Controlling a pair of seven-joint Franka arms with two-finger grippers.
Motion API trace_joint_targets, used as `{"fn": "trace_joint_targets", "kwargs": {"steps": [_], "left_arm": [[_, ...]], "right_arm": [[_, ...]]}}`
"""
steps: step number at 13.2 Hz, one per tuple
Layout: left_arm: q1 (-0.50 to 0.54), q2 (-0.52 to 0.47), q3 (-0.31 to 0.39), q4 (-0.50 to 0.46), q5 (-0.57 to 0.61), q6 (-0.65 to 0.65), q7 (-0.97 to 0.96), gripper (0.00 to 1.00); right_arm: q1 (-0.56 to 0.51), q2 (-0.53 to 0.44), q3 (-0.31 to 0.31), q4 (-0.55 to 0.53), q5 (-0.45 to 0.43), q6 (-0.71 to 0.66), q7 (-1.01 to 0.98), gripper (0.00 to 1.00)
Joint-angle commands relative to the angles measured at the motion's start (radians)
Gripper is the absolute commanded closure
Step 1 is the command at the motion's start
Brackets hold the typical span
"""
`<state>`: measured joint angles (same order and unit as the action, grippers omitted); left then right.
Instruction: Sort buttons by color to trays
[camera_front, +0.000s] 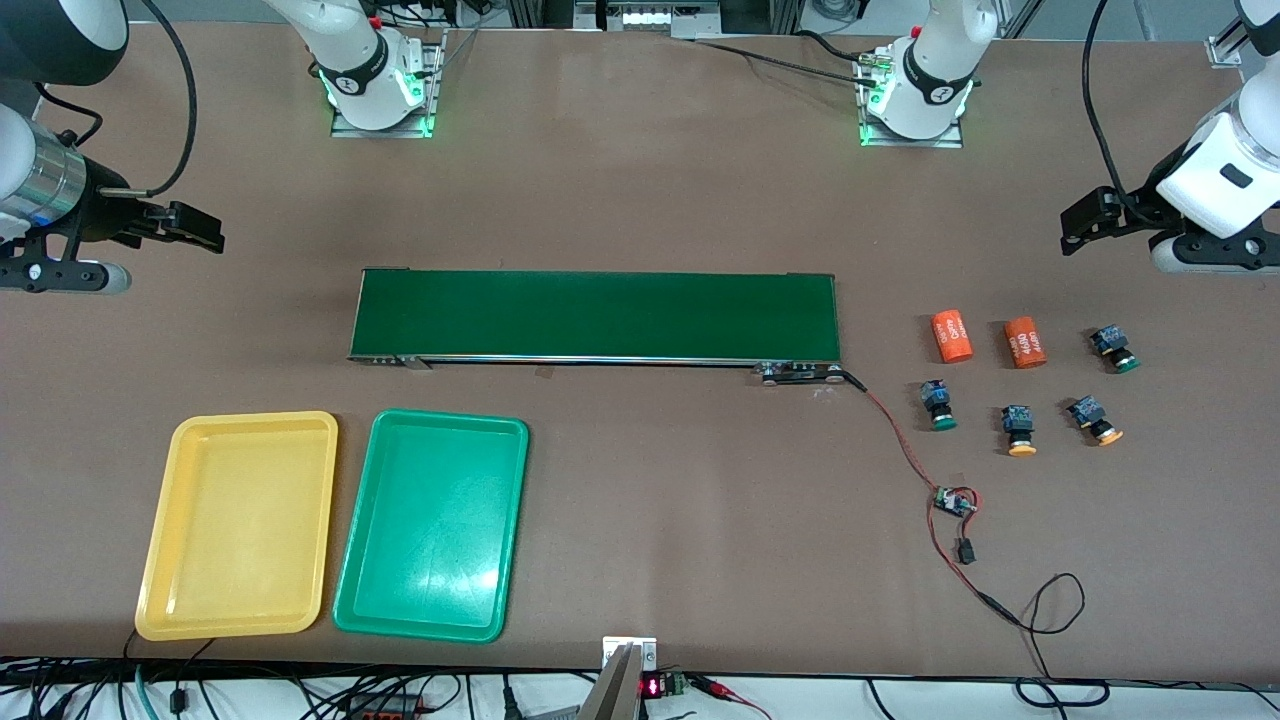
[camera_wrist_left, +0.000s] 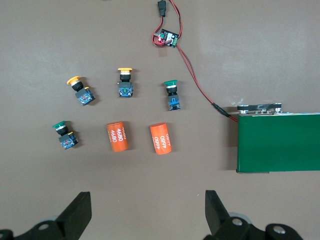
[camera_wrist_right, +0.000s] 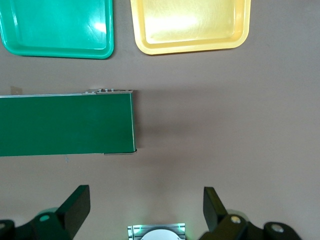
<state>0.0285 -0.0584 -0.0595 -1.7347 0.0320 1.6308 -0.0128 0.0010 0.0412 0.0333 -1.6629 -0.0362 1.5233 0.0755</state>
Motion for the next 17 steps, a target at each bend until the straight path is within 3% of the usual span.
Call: {"fn": "trace_joint_targets", "kwargs": {"steps": [1, 9, 13, 16, 17], "left_arm": [[0.004, 0.009, 0.001, 0.026, 0.000, -0.022, 0.022, 0.00], [-0.004, 0.046, -0.002, 0.033, -0.001, -0.075, 0.010, 0.00], [0.017, 0.208, 0.006, 0.112, 0.005, -0.127, 0.060, 0.00], [0.030, 0.301, 0.007, 0.075, 0.003, -0.085, 0.038, 0.02], [0.031, 0.305, 0.007, 0.019, 0.003, -0.024, 0.009, 0.03]], "right_arm": [[-0.004, -0.017, 0.002, -0.006, -0.002, -0.006, 0.012, 0.00], [-0.004, -0.017, 0.002, -0.005, -0.001, -0.003, 0.010, 0.00], [-0.004, -0.015, 0.002, -0.005, -0.001, -0.002, 0.010, 0.00], [-0.004, -0.015, 0.002, -0.005, -0.001, -0.002, 0.013, 0.00], [-0.004, -0.015, 0.002, -0.005, -0.001, -0.002, 0.013, 0.00]]}}
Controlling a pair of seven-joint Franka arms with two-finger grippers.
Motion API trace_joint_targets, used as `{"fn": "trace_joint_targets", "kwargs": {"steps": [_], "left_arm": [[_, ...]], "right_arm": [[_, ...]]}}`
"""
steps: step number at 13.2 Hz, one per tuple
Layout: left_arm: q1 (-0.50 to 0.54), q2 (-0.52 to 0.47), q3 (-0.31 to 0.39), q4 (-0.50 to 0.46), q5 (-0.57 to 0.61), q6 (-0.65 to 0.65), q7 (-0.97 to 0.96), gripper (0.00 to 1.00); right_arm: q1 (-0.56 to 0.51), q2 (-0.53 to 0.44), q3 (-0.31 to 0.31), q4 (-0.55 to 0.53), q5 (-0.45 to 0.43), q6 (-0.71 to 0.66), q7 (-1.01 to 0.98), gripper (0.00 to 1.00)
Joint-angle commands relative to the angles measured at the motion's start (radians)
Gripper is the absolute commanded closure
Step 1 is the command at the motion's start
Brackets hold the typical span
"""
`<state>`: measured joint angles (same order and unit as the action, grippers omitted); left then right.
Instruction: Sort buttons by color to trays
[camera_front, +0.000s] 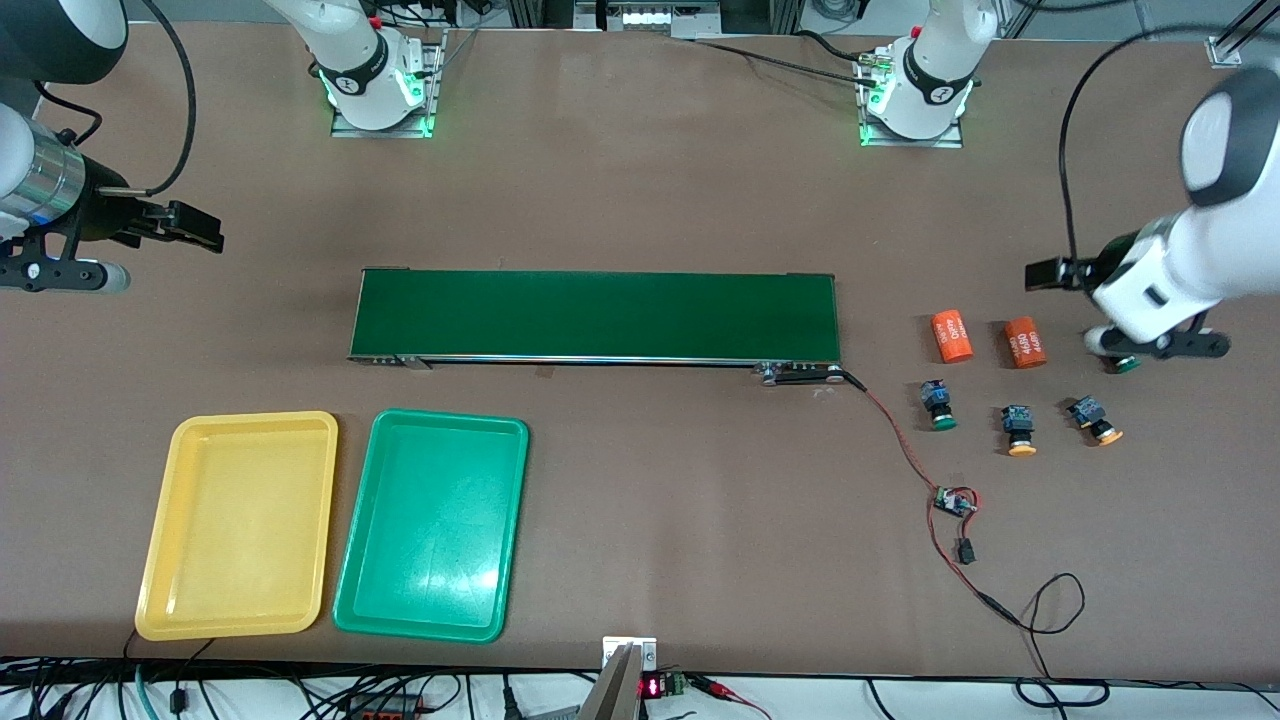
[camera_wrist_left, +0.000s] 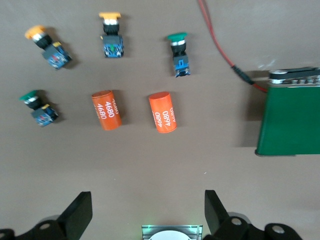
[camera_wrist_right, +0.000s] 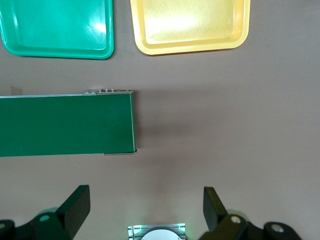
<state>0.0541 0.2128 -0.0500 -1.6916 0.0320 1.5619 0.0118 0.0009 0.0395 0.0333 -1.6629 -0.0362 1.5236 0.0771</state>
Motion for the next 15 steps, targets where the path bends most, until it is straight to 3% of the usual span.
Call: {"fn": "trace_joint_targets", "kwargs": {"steps": [1, 6, 9, 10, 15], "left_arm": [[0.006, 0.031, -0.002, -0.098, 0.003, 0.122, -0.032, 0.03], [0.029, 0.027, -0.010, -0.351, 0.005, 0.445, -0.041, 0.10], [0.030, 0.034, -0.010, -0.569, 0.005, 0.813, -0.041, 0.10], [0.030, 0.051, -0.010, -0.601, 0.005, 0.886, -0.042, 0.10], [0.035, 0.140, -0.011, -0.614, 0.005, 0.948, -0.039, 0.27]], "right_arm": [[-0.004, -0.013, 0.002, -0.005, -0.001, -0.002, 0.012, 0.00], [-0.004, -0.012, 0.002, -0.005, -0.001, 0.000, 0.013, 0.00], [-0.004, -0.012, 0.002, -0.005, -0.001, 0.001, 0.013, 0.00], [-0.005, -0.012, 0.002, -0.005, 0.001, 0.001, 0.013, 0.00], [-0.004, -0.010, 0.002, -0.005, 0.001, 0.003, 0.013, 0.00]]}}
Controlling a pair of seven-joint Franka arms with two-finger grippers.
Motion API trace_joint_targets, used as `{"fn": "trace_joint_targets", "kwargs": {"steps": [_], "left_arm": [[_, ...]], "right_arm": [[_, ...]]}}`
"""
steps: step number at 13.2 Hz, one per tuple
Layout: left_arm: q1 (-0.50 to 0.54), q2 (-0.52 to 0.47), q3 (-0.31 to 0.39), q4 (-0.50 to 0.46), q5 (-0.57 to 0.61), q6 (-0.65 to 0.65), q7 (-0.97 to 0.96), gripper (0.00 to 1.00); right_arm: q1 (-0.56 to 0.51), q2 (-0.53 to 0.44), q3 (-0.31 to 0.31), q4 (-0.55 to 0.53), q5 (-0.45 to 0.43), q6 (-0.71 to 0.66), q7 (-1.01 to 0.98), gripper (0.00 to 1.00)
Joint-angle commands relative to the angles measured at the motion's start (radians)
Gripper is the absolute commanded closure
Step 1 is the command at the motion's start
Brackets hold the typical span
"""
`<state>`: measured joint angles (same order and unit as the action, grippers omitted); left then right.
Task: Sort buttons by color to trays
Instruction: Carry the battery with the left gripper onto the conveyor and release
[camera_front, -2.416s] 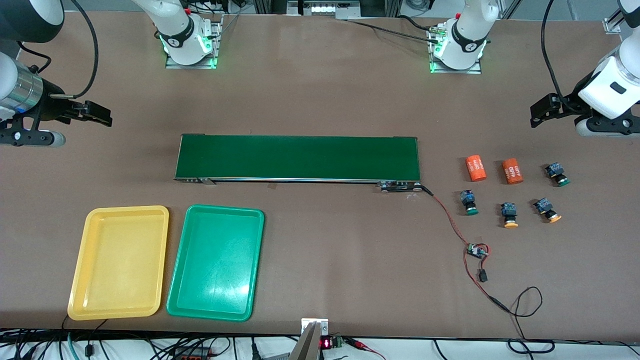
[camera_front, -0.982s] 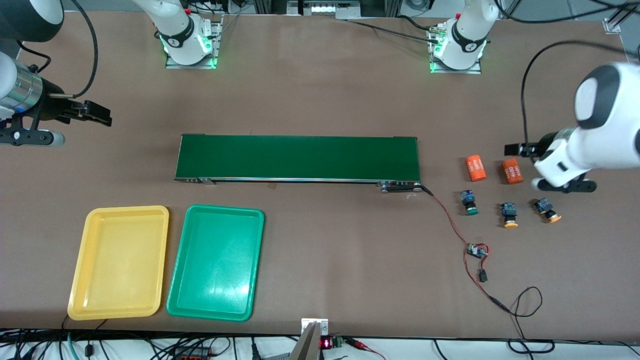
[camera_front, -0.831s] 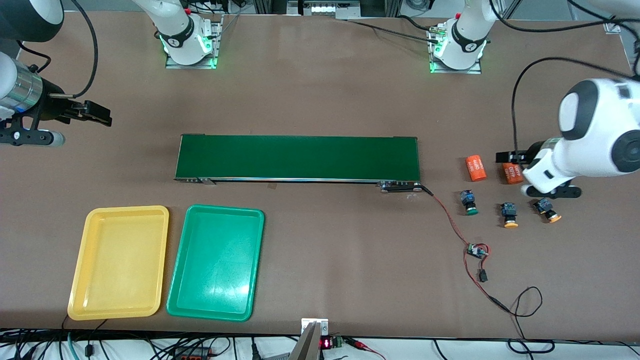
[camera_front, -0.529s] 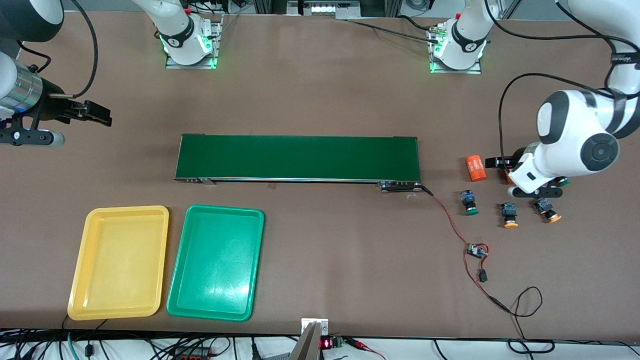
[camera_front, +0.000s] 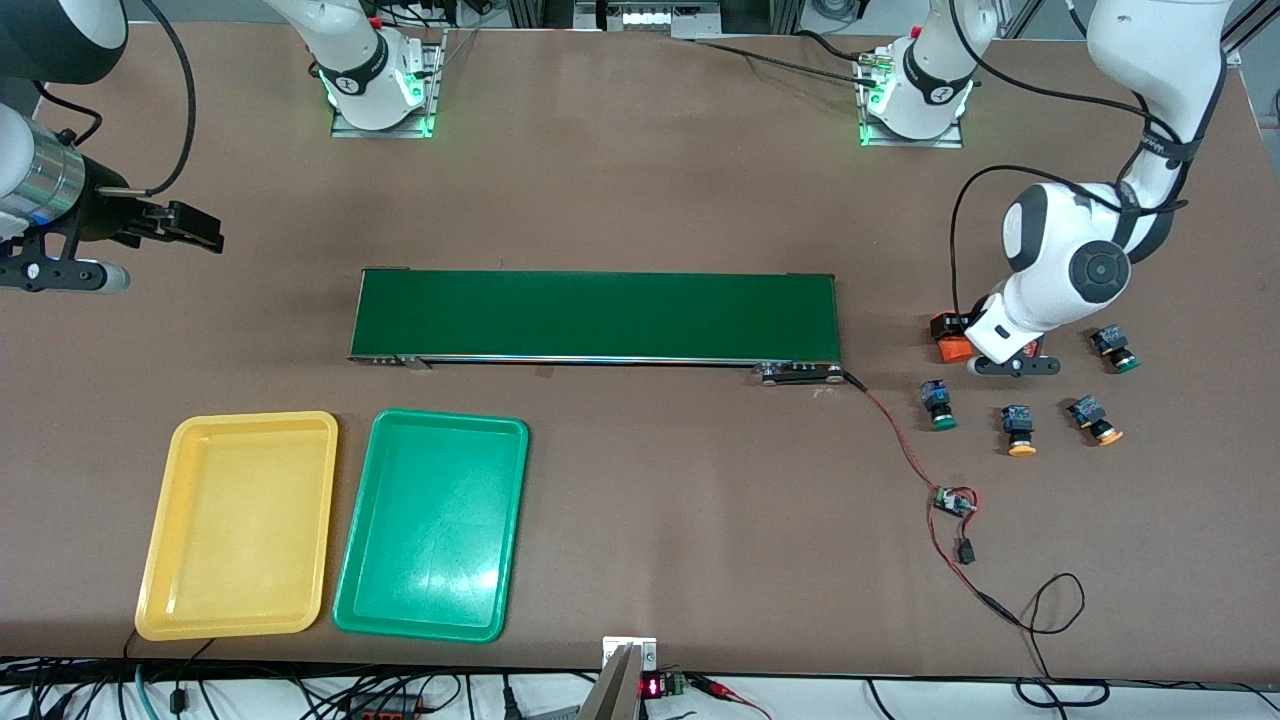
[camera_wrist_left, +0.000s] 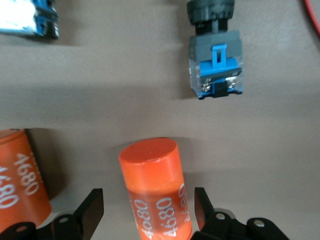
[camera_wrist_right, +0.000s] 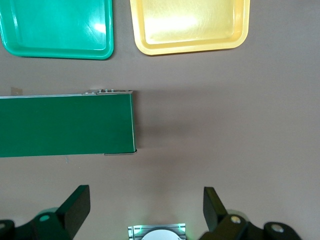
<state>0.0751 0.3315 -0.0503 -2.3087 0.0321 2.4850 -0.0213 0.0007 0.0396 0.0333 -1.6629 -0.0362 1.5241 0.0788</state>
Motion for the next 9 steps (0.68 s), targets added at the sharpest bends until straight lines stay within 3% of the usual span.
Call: {"fn": "trace_joint_targets", "kwargs": {"steps": [1, 2, 4, 7, 9], "left_arm": [[0.014, 0.026, -0.011, 0.005, 0.003, 0.025, -0.006, 0.35], [0.014, 0.024, -0.011, 0.006, 0.005, 0.009, 0.003, 0.56], [0.012, -0.012, -0.014, 0.020, 0.006, -0.059, 0.014, 0.77], [0.002, -0.087, -0.039, 0.104, 0.008, -0.231, 0.162, 0.79], [0.000, -0.107, -0.065, 0.197, 0.008, -0.351, 0.384, 0.78]], "right_arm": [[-0.004, -0.010, 0.002, -0.005, 0.002, 0.002, 0.013, 0.00], [-0.004, -0.010, 0.002, -0.005, 0.002, 0.005, 0.013, 0.00], [-0.002, -0.010, 0.002, -0.005, 0.002, 0.008, 0.015, 0.00], [-0.002, -0.009, 0.002, -0.005, 0.006, 0.010, 0.015, 0.00], [0.001, -0.009, 0.004, -0.005, 0.006, 0.011, 0.015, 0.00]]}}
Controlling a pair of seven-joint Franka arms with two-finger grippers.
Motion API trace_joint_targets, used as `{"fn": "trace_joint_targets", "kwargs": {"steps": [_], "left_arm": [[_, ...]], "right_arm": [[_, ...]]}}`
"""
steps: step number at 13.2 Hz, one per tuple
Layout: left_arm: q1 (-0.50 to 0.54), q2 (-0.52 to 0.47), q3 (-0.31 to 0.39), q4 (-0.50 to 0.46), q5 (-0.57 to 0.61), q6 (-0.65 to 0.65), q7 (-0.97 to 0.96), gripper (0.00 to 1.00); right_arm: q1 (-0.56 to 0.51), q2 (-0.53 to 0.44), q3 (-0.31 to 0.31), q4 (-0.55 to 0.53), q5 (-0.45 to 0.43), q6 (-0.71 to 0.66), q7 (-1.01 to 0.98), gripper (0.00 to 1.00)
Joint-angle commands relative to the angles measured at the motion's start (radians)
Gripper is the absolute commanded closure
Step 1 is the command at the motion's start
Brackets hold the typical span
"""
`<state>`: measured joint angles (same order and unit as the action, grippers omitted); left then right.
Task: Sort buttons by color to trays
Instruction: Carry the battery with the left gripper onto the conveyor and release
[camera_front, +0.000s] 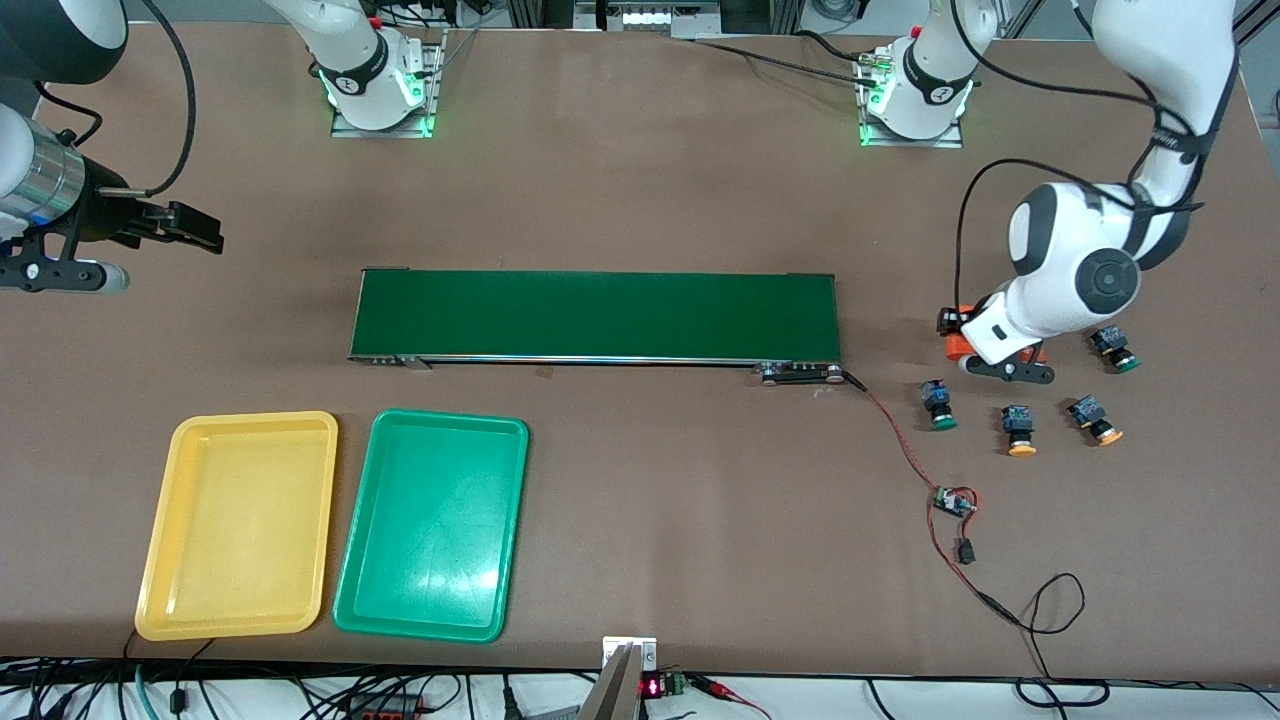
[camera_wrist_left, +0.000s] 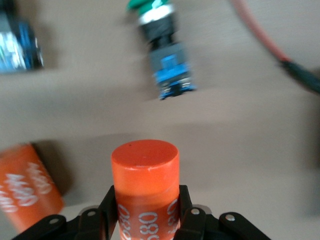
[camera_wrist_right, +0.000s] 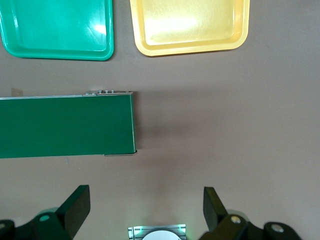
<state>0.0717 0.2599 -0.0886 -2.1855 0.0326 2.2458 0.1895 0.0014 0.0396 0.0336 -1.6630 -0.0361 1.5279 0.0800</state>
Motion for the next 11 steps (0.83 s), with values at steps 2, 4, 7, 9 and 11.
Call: {"fn": "trace_joint_targets", "kwargs": {"steps": [2, 4, 7, 9, 11], "left_arm": [[0.000, -0.024, -0.083, 0.171, 0.006, -0.268, 0.327, 0.78], [-0.001, -0.014, -0.211, 0.201, 0.007, -0.336, 0.399, 0.79], [-0.001, 0.025, -0.370, 0.204, 0.013, -0.251, 0.473, 0.78], [-0.004, 0.082, -0.424, 0.204, 0.012, -0.180, 0.620, 0.78], [-0.039, 0.099, -0.439, 0.204, 0.033, -0.177, 0.697, 0.81]], "right_arm": [[0.002, -0.009, 0.003, -0.004, 0.005, 0.008, 0.014, 0.00], [0.000, -0.009, 0.003, -0.004, 0.005, 0.009, 0.014, 0.00], [0.000, -0.007, 0.003, -0.004, 0.005, 0.012, 0.014, 0.00], [0.000, -0.009, 0.003, -0.004, 0.005, 0.012, 0.014, 0.00], [-0.003, -0.009, 0.003, -0.004, 0.005, 0.012, 0.014, 0.00]]}}
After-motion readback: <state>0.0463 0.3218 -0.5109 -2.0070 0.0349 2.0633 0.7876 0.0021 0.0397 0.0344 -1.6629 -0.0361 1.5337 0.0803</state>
